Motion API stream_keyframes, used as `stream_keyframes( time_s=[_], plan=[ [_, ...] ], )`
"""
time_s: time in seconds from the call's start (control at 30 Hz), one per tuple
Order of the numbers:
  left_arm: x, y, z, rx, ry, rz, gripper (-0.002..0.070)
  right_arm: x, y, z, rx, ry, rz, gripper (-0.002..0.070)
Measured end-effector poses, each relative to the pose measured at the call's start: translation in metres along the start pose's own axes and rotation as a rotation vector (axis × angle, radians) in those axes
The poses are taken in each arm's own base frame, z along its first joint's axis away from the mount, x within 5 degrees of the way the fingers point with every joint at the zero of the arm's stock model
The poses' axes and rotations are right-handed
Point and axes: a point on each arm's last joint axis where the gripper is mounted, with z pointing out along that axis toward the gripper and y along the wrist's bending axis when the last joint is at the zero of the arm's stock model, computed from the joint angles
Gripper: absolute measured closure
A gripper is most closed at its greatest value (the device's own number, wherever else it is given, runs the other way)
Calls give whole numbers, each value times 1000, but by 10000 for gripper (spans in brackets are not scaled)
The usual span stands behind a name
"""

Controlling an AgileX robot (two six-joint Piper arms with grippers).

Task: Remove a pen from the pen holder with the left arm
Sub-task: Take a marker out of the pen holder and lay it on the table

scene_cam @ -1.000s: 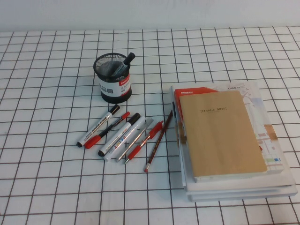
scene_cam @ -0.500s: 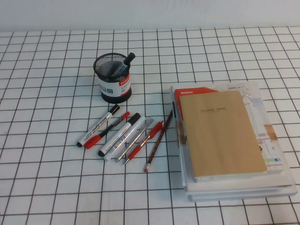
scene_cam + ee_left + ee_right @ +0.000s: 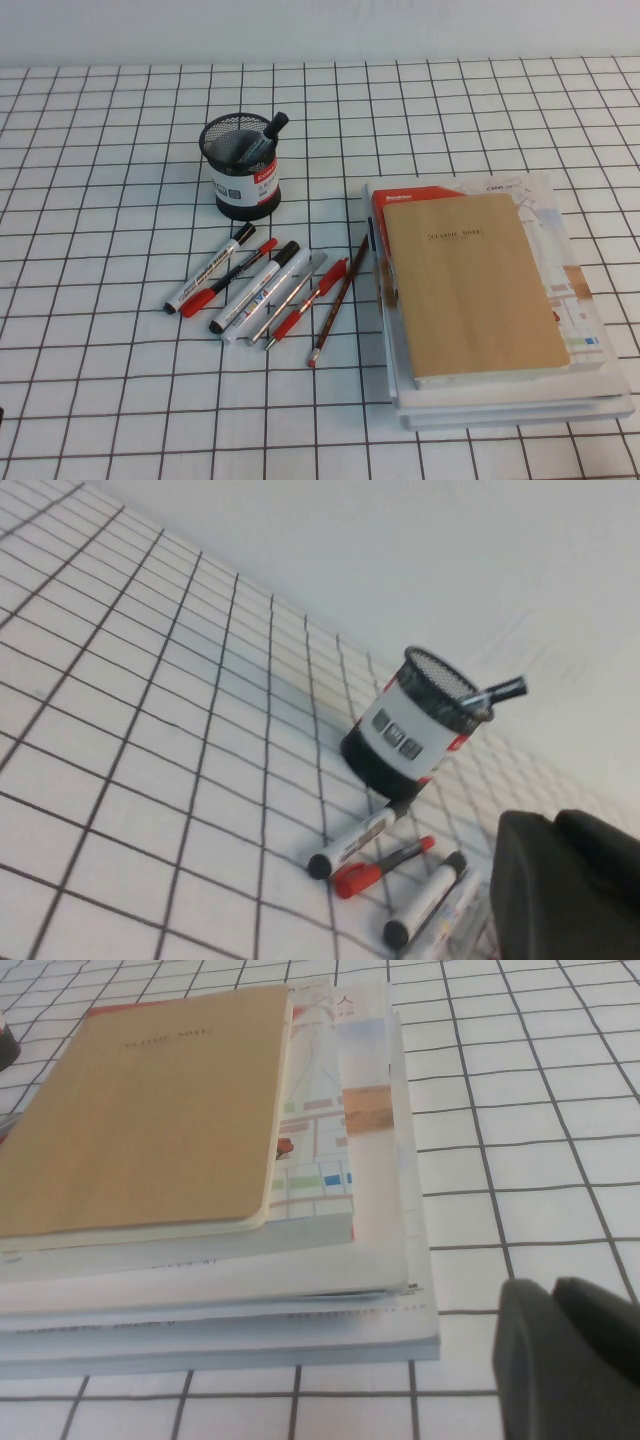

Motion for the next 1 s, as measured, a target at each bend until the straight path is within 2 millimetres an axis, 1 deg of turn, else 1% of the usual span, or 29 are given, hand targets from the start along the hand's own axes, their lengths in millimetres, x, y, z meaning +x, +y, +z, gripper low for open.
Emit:
stream_keyframes(
  time_s=[0.07,0.17,0.4,0.47,0.53,0.63,0.8,0.9,0.97,1.0],
  plan=[
    [-3,-1,0,12,-30,-83,677,0,0,0,0,0,0,691],
    [-6,-1,0,13,-62,-114,677,0,0,0,0,0,0,691],
    [-10,0,-1,3,-110,-109,677,0,0,0,0,0,0,691],
    [-8,-1,0,6,-82,-79,677,0,0,0,0,0,0,691],
    [-11,-5,1,11,-39,-37,677,0,0,0,0,0,0,691],
    [-25,-14,5,15,10,31,677,0,0,0,0,0,0,691],
    [-53,-28,20,-2,71,155,677,0,0,0,0,0,0,691],
    [-74,-39,36,-5,120,209,677,0,0,0,0,0,0,691],
    [-84,-43,51,-11,163,248,677,0,0,0,0,0,0,691],
    [-86,-43,59,-21,188,260,677,0,0,0,0,0,0,691]
  ],
)
